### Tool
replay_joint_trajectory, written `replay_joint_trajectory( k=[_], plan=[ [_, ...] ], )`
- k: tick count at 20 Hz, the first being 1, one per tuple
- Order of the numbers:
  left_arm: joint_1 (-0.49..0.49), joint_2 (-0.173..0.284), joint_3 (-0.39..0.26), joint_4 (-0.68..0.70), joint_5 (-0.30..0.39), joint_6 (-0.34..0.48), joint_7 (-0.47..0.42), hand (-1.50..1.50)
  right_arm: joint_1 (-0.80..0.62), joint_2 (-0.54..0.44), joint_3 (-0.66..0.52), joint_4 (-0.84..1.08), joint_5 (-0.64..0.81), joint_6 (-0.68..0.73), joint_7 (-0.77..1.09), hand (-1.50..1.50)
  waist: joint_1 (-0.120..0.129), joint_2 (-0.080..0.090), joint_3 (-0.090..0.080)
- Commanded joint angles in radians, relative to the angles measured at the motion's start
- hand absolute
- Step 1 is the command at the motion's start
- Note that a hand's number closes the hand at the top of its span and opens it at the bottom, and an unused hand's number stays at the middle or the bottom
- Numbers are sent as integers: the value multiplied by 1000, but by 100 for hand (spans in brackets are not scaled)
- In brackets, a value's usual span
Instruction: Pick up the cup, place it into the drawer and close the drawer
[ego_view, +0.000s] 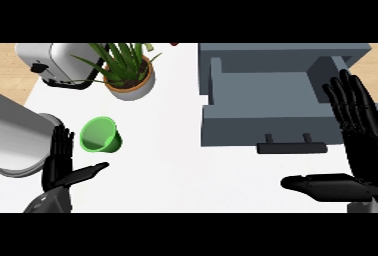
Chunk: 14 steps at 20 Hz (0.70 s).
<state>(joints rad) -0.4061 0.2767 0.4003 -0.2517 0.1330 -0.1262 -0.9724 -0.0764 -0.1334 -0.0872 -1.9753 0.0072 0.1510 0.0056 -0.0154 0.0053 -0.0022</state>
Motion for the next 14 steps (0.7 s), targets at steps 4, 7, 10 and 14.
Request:
replay_joint_trajectory(
  k=[4, 7, 10, 14],
  plan=[
    [-48, 12, 12, 94, -9, -3, -93, -150, 14, -10, -14, 10, -25, 31, -31, -150, -14, 5, -2],
    [-83, 5, -1, 99, -16, -5, -58, -150, -32, -3, -18, 59, -12, 16, -44, -150, -7, 4, -1],
    [-69, -35, -3, 93, -14, -9, -92, -150, -18, 9, 3, 79, 12, 14, -60, -150, -5, 3, -1],
    [-71, -10, 12, 100, -1, -73, -94, -150, 11, 16, 22, 44, 16, 19, -54, -150, -14, 6, -2]
  ],
)
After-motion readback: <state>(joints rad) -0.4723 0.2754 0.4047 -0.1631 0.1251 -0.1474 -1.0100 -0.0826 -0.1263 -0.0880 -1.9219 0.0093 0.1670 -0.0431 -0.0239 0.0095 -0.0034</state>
